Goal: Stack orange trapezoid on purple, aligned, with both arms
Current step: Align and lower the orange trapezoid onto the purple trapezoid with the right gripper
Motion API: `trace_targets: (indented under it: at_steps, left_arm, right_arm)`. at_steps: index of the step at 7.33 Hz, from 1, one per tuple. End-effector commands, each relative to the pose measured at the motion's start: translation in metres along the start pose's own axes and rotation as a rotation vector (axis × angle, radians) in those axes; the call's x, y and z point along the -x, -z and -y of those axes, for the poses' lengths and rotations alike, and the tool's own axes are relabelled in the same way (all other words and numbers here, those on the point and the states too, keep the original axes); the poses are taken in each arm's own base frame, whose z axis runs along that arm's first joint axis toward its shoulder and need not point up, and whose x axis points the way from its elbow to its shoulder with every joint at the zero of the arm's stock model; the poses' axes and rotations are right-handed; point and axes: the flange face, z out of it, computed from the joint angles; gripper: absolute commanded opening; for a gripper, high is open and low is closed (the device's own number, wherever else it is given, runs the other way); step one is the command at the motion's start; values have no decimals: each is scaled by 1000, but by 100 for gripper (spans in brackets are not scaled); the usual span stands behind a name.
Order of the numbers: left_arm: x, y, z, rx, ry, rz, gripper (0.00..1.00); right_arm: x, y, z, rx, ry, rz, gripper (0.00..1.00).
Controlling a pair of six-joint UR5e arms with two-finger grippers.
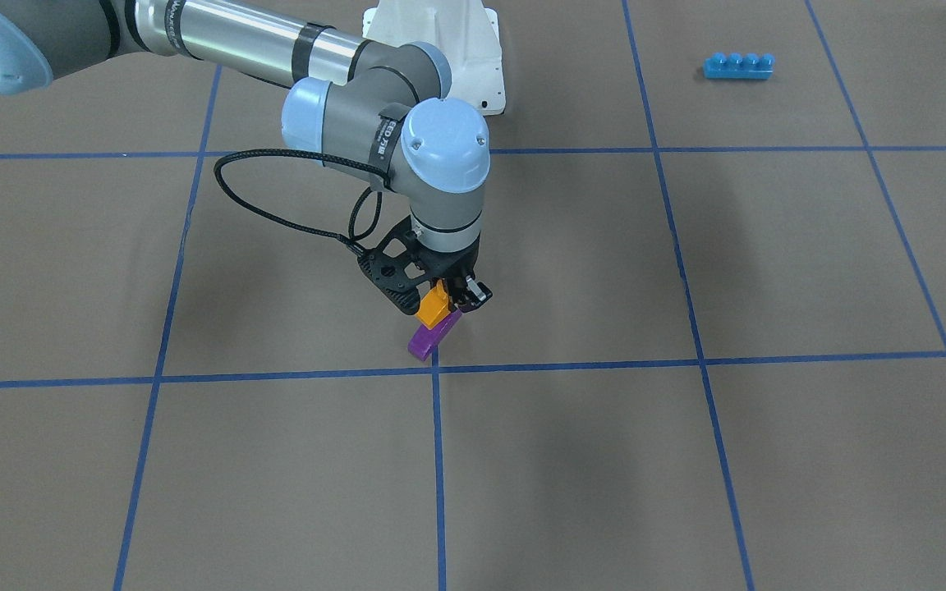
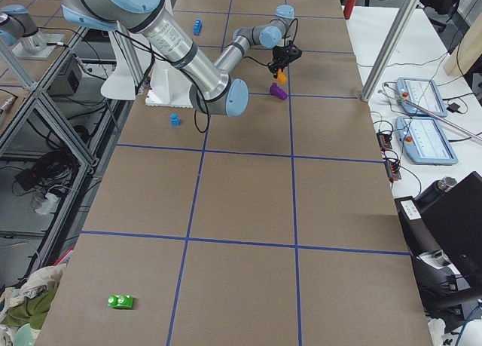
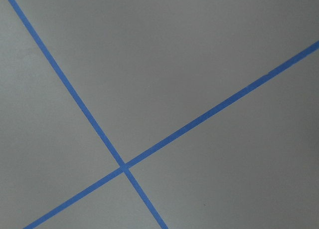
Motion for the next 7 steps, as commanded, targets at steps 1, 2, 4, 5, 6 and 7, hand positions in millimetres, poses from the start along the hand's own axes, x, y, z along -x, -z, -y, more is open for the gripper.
trace_targets:
  at_steps: [1, 2, 4, 5, 6, 7]
  left_arm:
    - [0, 0, 0, 0, 0, 0, 100]
    - [0, 0, 0, 0, 1, 0, 100]
    - [0, -1, 0, 1, 2, 0, 100]
    - [0, -1, 0, 1, 2, 0, 100]
    - [0, -1, 0, 1, 2, 0, 100]
    - [0, -1, 0, 1, 2, 0, 100]
  right_arm:
    - [0, -5, -2, 1, -15, 4, 0]
    - [-1, -7, -3, 0, -11, 0, 0]
    - [-2, -8, -3, 1, -4, 0, 0]
    - [-2, -10, -5, 2, 0, -3, 0]
    - [-4, -12, -8, 3, 1, -7, 0]
    - [-7, -17, -9, -1, 5, -11, 0]
